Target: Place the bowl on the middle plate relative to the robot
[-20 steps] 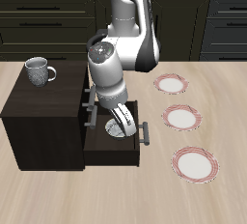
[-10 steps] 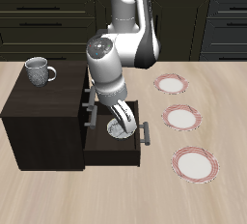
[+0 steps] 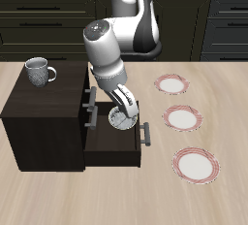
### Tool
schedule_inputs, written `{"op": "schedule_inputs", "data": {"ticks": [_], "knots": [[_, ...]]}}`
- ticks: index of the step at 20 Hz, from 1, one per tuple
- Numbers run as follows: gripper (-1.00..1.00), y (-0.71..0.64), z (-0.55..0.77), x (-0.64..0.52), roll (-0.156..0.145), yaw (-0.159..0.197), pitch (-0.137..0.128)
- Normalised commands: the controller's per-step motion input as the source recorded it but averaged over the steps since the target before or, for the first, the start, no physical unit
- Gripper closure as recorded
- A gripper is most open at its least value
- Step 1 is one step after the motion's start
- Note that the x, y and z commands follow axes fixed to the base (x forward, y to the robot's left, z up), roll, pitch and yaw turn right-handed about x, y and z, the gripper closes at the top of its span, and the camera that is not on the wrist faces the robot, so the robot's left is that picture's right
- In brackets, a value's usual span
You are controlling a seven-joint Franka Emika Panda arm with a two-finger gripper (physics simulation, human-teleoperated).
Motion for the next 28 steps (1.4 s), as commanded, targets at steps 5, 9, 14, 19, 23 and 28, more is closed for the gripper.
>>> {"op": "schedule_inputs", "data": {"ticks": [5,9,14,19,23,28], "knots": [[1.00,0.07,0.60,-0.11,0.017,0.044,-0.079],[1.00,0.12,0.45,-0.13,0.026,0.049,-0.064],[1.00,0.15,0.46,-0.11,0.031,0.096,-0.053],[1.00,0.26,0.34,-0.03,0.042,0.149,-0.020],[1.00,0.22,0.07,0.10,0.020,0.150,0.064],[1.00,0.31,0.07,0.11,-0.016,0.293,0.053]]}}
